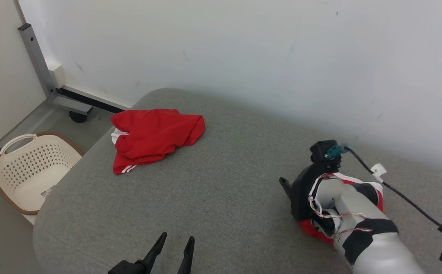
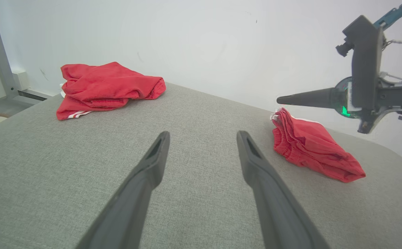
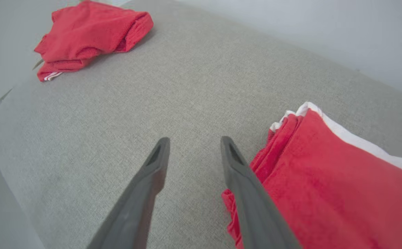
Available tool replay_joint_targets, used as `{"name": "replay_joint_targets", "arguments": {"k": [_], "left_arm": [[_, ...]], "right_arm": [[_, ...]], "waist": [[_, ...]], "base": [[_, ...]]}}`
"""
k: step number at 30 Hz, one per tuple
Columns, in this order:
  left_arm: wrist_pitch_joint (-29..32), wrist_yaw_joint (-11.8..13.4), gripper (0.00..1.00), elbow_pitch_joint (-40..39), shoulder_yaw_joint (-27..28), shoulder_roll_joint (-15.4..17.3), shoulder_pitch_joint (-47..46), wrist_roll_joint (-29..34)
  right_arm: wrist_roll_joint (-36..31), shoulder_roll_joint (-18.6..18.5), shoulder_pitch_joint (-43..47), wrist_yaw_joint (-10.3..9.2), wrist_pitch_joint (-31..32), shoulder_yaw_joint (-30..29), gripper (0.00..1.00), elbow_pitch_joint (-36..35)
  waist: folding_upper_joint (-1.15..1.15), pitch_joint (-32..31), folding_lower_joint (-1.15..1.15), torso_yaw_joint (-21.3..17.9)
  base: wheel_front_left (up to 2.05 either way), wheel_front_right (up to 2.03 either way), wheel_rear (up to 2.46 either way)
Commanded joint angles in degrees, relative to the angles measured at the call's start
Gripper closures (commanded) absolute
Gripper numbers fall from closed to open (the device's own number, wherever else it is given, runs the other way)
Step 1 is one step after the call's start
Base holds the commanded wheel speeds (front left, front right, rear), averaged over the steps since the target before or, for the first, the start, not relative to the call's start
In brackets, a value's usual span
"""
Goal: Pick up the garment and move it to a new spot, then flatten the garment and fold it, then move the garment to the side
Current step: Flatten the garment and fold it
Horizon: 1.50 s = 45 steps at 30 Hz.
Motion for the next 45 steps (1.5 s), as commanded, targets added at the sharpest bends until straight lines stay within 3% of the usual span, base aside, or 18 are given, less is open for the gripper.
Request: {"name": "replay_joint_targets", "arguments": {"k": [1, 5, 10, 15, 22, 27, 32, 37, 45], "left_arm": [[-0.4, 0.24, 0.0, -0.25, 0.24, 0.28, 0.94, -0.3], [-0.56, 0.72, 0.0, -0.77, 0.61, 0.7, 1.45, -0.45], [-1.32, 2.26, 0.0, -1.43, 2.39, 0.88, 2.45, -1.06], [-2.49, 3.53, 0.0, -1.88, 4.77, 0.84, 3.5, -1.7], [-3.62, 4.67, 0.0, -2.76, 8.91, 0.65, 5.81, 0.04], [-3.66, 3.49, 0.0, -3.07, 11.92, 0.71, 7.41, 1.97], [-3.69, 0.76, 0.0, -3.16, 15.29, 0.25, 8.86, 4.47], [-3.69, -1.39, 0.0, -3.48, 17.99, -0.38, 11.62, 7.28], [-3.71, -5.48, 0.0, -1.51, 24.25, -4.18, 14.01, 10.89]], "right_arm": [[-1.66, -0.08, -1.57, -0.13, -1.01, -3.19, 0.0, 1.42], [-5.22, -0.49, -3.34, -0.13, -4.62, -10.14, 0.0, 2.38], [-9.02, -1.35, -0.48, -0.13, -10.09, -15.0, 0.0, -1.29], [-10.32, -1.49, 5.01, -0.13, -14.93, -16.45, 0.0, -7.92], [-11.94, -1.98, 19.34, -0.13, -20.81, -20.95, 0.0, -24.97], [-13.18, -1.07, 30.0, -0.14, -21.73, -23.5, 0.0, -37.4], [-11.11, -0.19, 38.05, -0.14, -23.03, -23.28, 0.0, -45.81], [-9.34, -0.02, 43.69, -0.14, -23.84, -21.2, 0.0, -48.88], [-7.52, -0.06, 46.37, -0.14, -25.56, -18.83, 0.0, -48.85]], "waist": [[0.0, -1.0, 0.0, -1.32], [0.0, -1.97, 0.0, -3.12], [0.0, -3.13, 0.0, -6.31], [0.0, -3.68, 0.0, -9.83], [0.0, -3.6, 0.0, -16.74], [0.0, -3.19, 0.0, -20.93], [0.0, -3.13, 0.0, -23.52], [0.0, -3.43, 0.0, -25.65], [0.0, -3.58, 0.0, -26.37]], "base": [[0.0, 0.0, 0.0], [0.0, 0.0, 0.0], [0.0, 0.0, 0.0], [0.0, 0.0, 0.0], [0.0, 0.0, 0.0], [0.0, 0.0, 0.0], [0.0, 0.0, 0.0], [0.0, 0.0, 0.0], [0.0, 0.0, 0.0]]}}
